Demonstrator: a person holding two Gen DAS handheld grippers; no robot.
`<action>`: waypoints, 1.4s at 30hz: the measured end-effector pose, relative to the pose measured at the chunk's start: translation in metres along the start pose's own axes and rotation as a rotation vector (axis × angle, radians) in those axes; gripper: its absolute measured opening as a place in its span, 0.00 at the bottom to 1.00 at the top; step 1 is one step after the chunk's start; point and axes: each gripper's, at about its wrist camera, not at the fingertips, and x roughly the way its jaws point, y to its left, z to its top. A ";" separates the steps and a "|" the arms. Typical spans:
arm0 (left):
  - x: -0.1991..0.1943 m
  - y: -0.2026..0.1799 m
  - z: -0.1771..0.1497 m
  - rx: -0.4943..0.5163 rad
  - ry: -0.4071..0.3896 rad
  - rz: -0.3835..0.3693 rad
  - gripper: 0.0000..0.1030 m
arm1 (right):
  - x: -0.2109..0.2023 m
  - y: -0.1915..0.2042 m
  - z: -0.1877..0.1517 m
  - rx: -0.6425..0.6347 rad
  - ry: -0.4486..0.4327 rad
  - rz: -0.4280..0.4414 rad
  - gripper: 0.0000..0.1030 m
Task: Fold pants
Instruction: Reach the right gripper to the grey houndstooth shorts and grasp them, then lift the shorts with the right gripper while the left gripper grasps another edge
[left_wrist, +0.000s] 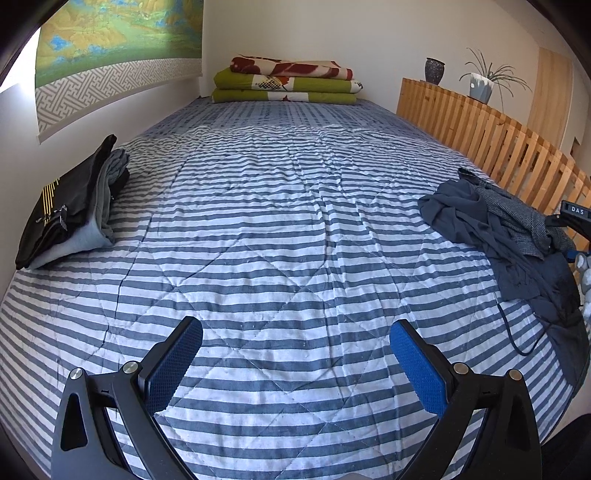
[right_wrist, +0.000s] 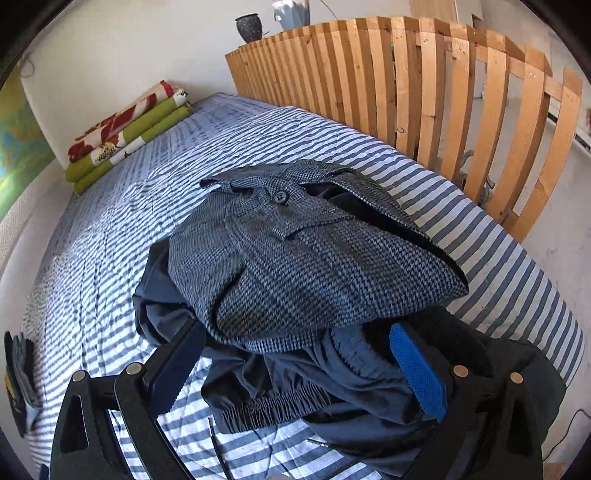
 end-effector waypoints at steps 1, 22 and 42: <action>0.000 0.000 0.000 0.001 -0.002 0.001 0.99 | 0.004 0.001 0.005 0.008 0.012 -0.007 0.96; -0.023 0.061 -0.003 -0.112 -0.031 0.039 0.64 | -0.085 0.109 0.038 -0.424 -0.164 -0.106 0.13; -0.178 0.094 -0.009 -0.206 -0.159 0.247 0.60 | -0.296 0.178 -0.037 -0.616 -0.300 0.617 0.11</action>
